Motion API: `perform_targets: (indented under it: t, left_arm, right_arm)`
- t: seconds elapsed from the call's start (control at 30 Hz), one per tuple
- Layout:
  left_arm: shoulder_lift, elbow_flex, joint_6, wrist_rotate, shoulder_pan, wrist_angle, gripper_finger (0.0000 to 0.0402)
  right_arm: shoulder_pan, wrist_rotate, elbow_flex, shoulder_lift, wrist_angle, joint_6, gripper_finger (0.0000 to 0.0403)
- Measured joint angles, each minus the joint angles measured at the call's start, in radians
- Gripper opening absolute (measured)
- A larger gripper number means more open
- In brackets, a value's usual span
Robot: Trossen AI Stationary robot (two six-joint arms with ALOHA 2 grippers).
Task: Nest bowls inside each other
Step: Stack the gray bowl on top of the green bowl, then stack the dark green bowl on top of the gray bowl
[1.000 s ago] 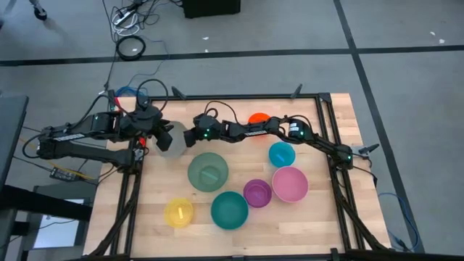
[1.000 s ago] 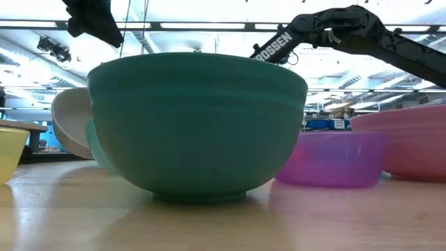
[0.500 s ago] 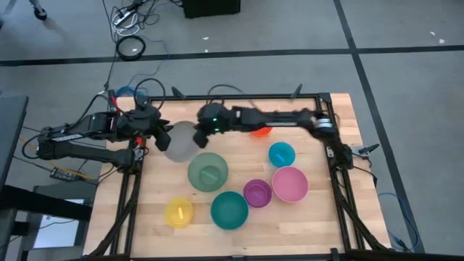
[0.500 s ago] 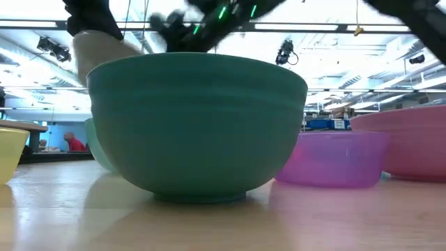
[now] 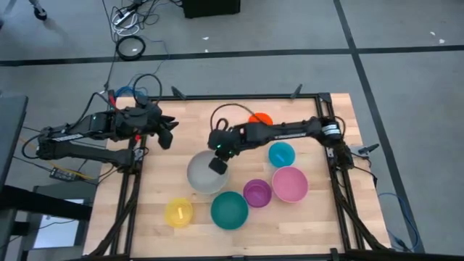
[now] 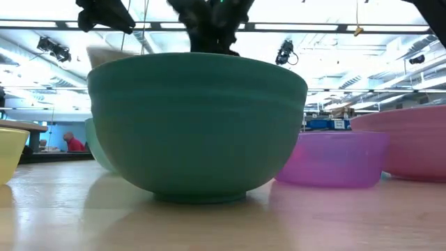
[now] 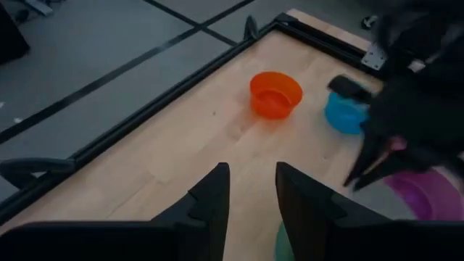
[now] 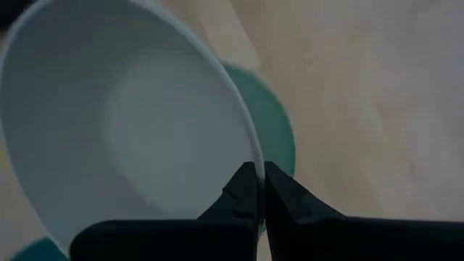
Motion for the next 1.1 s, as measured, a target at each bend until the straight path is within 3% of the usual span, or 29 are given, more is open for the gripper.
perform_targets:
  t: [0.17,0.33,0.57,0.87,1.1]
  left_arm:
    - [0.000,0.000,0.000,0.030,0.000,-0.007,0.0122]
    - [0.000,0.000,0.000,0.031,0.000,-0.010,0.0122]
    - [0.000,0.000,-0.001,0.033,0.000,-0.021,0.0122]
    - [0.000,0.000,-0.057,0.068,-0.050,-0.130,0.0122]
    - [0.000,0.000,-0.102,0.069,-0.139,-0.092,0.0122]
  right_arm:
    - [0.005,0.042,-0.002,0.046,0.000,0.015,0.0013]
    - [0.006,0.027,0.000,0.034,-0.011,0.003,0.0071]
    - [0.021,0.029,0.000,-0.005,-0.193,-0.009,0.0136]
    - [0.180,0.061,0.001,-0.069,-0.452,0.008,0.0144]
    - [0.262,0.019,-0.039,-0.063,-0.346,0.080,0.0145]
